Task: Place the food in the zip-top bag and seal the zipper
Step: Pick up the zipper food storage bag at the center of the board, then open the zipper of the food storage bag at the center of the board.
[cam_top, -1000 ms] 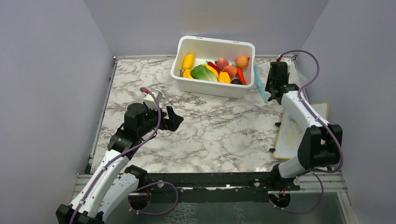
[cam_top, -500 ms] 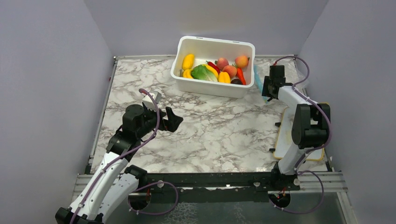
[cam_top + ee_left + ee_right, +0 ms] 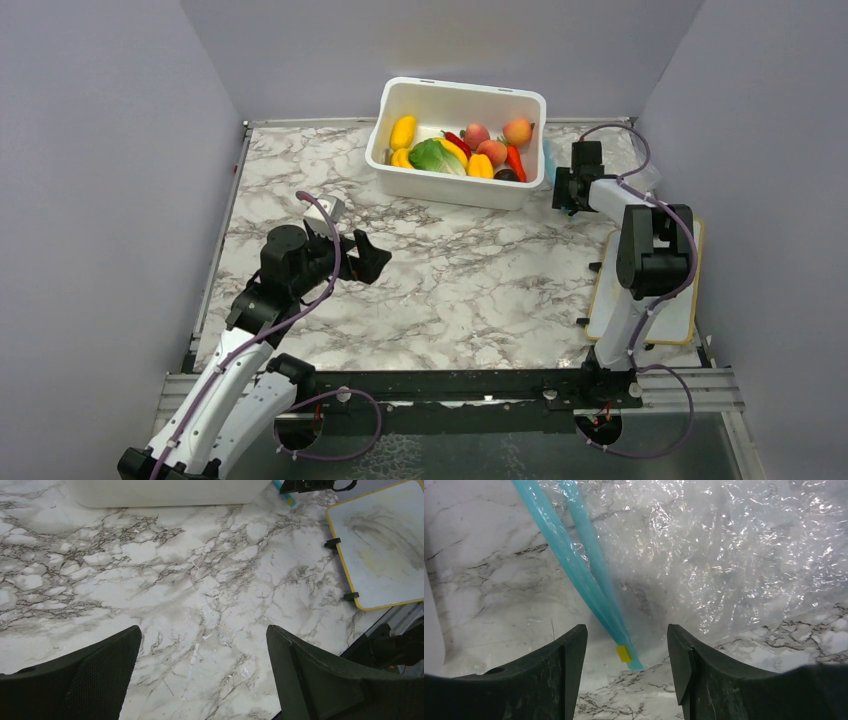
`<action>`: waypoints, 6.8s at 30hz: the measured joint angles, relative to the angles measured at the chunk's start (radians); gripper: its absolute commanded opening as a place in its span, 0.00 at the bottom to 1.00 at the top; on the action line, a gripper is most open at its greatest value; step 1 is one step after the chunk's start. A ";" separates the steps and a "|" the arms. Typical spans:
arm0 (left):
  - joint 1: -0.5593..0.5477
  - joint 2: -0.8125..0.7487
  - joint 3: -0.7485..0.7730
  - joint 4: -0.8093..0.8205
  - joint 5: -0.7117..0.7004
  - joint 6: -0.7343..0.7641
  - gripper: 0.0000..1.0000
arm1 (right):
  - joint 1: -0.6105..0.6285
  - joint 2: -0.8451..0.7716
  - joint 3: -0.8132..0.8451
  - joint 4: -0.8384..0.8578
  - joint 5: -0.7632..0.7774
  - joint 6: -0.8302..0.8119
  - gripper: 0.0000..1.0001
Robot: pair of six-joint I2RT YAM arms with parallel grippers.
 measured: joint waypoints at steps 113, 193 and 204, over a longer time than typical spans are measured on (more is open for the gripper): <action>0.000 0.272 -0.036 0.414 0.164 -0.945 0.67 | 0.348 -0.953 -0.496 0.078 -0.850 0.499 0.01; -0.009 0.485 0.463 -0.045 -0.116 -0.267 0.00 | 0.593 -0.758 -0.269 0.294 -0.737 0.583 0.66; -0.009 0.484 0.480 -0.267 -0.121 -0.041 0.00 | 0.792 -0.577 -0.224 0.308 -0.586 0.624 0.61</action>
